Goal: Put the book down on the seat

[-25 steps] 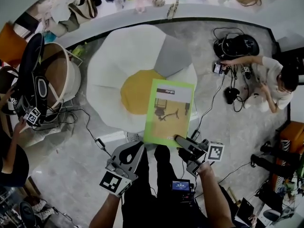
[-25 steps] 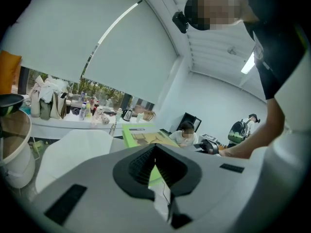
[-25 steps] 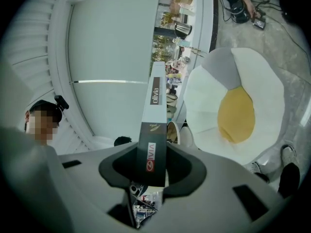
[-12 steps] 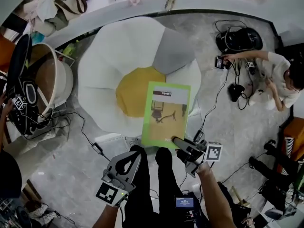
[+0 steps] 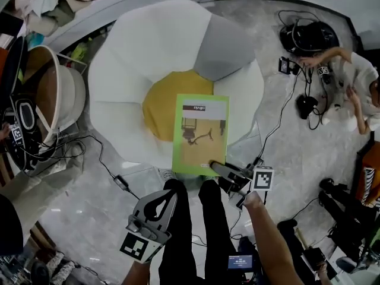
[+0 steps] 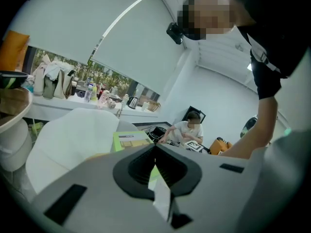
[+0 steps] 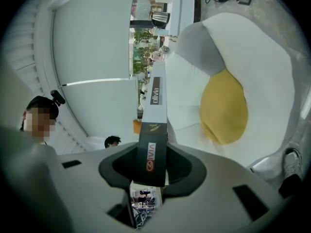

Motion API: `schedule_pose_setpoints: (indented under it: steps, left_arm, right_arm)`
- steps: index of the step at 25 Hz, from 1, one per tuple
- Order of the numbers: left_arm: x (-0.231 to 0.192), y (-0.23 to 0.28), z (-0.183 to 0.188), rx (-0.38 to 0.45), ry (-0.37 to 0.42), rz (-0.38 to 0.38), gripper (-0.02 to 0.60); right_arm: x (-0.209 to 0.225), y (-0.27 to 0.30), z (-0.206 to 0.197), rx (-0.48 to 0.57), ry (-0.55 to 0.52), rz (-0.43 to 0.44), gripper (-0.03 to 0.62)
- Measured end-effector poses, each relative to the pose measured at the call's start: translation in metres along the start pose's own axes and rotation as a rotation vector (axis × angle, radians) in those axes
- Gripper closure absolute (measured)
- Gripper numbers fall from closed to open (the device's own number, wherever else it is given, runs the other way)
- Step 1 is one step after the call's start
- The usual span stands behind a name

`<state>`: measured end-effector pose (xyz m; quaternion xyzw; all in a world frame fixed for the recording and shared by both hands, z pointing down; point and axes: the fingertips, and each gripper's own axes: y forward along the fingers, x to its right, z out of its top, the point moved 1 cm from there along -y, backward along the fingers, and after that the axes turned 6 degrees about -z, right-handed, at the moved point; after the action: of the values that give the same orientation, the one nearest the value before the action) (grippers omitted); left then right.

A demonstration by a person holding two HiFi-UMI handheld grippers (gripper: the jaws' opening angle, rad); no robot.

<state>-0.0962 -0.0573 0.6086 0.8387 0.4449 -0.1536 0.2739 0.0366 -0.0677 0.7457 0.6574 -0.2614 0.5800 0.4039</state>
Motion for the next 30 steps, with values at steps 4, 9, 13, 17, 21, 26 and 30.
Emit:
schedule_pose_setpoints:
  steps: [4, 9, 13, 17, 21, 26, 30]
  left_arm:
    - [-0.008, 0.007, -0.012, -0.006, -0.008, 0.009, 0.569]
    - [-0.017, 0.012, -0.04, -0.044, 0.002, 0.013, 0.569]
    - [-0.019, 0.018, -0.056, -0.058, -0.018, 0.023, 0.569]
    - [-0.018, 0.026, -0.065, -0.056, -0.031, 0.034, 0.569]
    - [-0.023, 0.033, -0.073, -0.055, -0.041, 0.038, 0.569]
    - [-0.032, 0.05, -0.09, -0.065, -0.048, 0.042, 0.569]
    - [-0.048, 0.057, -0.108, -0.064, -0.072, 0.064, 0.569]
  right_arm:
    - [0.029, 0.013, 0.001, -0.024, -0.002, -0.002, 0.447]
    - [0.075, 0.024, 0.006, -0.062, -0.065, -0.022, 0.447]
    - [0.1, 0.033, 0.013, -0.089, -0.069, -0.017, 0.447]
    - [0.125, 0.037, 0.02, -0.104, -0.065, -0.017, 0.447]
    - [0.157, 0.049, 0.021, -0.122, -0.055, -0.036, 0.447]
    - [0.199, 0.06, 0.032, -0.121, -0.038, -0.067, 0.448]
    - [0.224, 0.075, 0.037, -0.102, -0.008, -0.082, 0.448]
